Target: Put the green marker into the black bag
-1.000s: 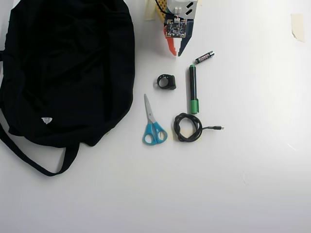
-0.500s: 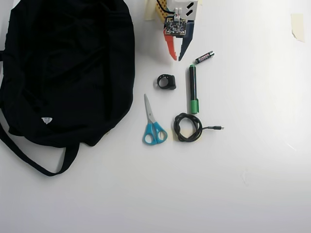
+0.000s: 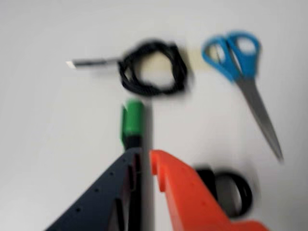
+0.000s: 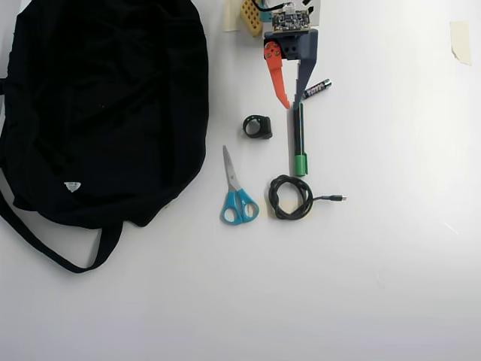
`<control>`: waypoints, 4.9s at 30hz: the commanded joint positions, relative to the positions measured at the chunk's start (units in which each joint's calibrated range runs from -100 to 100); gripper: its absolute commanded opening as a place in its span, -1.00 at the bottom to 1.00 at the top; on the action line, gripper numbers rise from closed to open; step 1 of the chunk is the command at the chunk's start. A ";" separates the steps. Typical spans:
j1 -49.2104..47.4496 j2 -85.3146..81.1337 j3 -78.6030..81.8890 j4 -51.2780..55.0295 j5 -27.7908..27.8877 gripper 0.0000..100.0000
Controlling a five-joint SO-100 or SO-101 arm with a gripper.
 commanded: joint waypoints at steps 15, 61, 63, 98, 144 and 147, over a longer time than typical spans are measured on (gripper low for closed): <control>0.28 25.13 -29.18 -15.27 0.36 -0.96; 0.72 42.89 -55.05 -11.48 0.63 -0.95; 0.87 39.74 -55.05 -2.61 0.63 -0.95; -9.00 39.07 -57.93 53.98 0.26 -0.94; -13.86 62.39 -49.66 41.15 -8.18 -0.68; -13.64 64.13 -48.94 39.60 -8.18 -0.68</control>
